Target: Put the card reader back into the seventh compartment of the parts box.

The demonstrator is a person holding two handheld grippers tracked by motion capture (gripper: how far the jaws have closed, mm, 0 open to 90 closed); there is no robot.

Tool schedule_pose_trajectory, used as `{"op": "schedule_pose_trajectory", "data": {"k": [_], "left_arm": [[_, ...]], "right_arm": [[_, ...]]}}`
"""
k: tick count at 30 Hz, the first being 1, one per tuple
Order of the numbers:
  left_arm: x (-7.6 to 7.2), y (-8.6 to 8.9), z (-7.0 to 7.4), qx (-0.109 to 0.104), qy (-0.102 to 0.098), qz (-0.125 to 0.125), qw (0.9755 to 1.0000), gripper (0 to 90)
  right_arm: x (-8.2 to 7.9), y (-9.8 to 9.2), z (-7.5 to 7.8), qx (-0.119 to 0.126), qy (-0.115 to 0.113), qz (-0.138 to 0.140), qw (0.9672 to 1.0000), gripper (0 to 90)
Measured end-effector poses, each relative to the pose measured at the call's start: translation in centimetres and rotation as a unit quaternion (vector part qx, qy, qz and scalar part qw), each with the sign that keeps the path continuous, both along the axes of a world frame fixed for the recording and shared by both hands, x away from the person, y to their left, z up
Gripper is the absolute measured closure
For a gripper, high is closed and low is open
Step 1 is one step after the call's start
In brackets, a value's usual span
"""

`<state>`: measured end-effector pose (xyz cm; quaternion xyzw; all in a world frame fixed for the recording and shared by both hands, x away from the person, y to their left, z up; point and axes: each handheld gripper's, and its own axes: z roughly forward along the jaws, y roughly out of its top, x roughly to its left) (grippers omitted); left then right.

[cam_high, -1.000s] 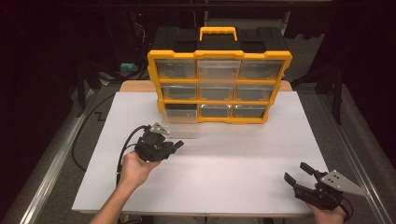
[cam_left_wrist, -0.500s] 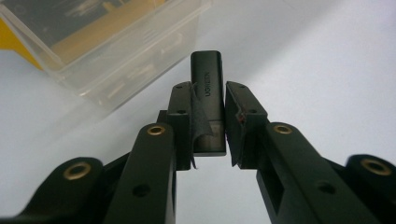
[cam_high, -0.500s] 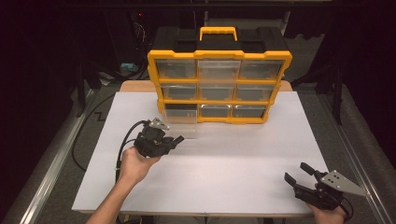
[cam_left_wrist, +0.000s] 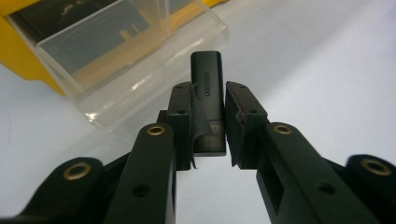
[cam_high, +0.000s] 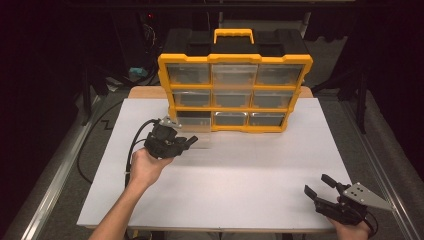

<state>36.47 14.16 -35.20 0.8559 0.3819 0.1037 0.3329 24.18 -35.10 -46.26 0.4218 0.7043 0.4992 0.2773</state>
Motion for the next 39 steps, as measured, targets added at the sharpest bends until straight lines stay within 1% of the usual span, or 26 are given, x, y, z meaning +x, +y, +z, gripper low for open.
{"op": "schedule_pose_trajectory", "data": {"k": [2,5,8,13,17,19,23,26,31,35,37,39], "left_arm": [[0.3,0.2,0.0,-0.004,-0.001,0.006,1.0000,73.6],[0.8,0.6,0.1,-0.009,0.002,0.013,0.9999,73.5],[1.2,0.8,0.1,-0.008,0.004,0.017,0.9998,73.5],[2.2,0.7,0.2,0.001,0.003,0.026,0.9997,73.6],[3.0,0.5,0.3,0.003,0.004,0.032,0.9995,73.5],[3.5,0.2,0.3,0.013,0.005,0.033,0.9994,73.5],[4.2,-0.3,0.3,0.019,0.003,0.037,0.9991,73.5],[4.8,-0.4,0.0,0.028,0.004,0.039,0.9988,73.5],[5.4,-0.5,-0.3,0.030,0.005,0.044,0.9986,73.5],[5.8,-0.6,-0.5,0.028,0.005,0.049,0.9984,73.5],[6.0,-0.7,-0.6,0.028,0.007,0.047,0.9985,73.5],[6.1,-0.9,-0.8,0.032,0.003,0.049,0.9983,73.5]], "right_arm": [[0.0,0.0,0.0,-0.001,0.002,0.000,1.0000,26.4],[0.0,0.0,0.0,-0.002,0.002,0.001,1.0000,26.4],[0.1,0.0,0.0,-0.004,0.003,0.000,1.0000,26.4],[0.1,0.0,0.0,-0.004,0.004,0.000,1.0000,26.4],[0.1,0.0,-0.1,-0.001,0.004,-0.001,1.0000,26.3],[0.1,0.0,-0.1,0.000,0.004,-0.001,1.0000,26.3],[0.1,0.0,-0.1,0.001,0.004,-0.001,1.0000,26.3],[0.1,0.0,-0.1,0.001,0.004,0.000,1.0000,26.3],[0.1,0.0,-0.1,0.002,0.004,0.001,1.0000,26.3],[0.1,0.0,-0.1,0.001,0.003,0.001,1.0000,26.3],[0.1,0.0,-0.1,0.001,0.003,0.000,1.0000,26.3],[0.1,0.0,-0.1,0.000,0.003,0.000,1.0000,26.4]]}}
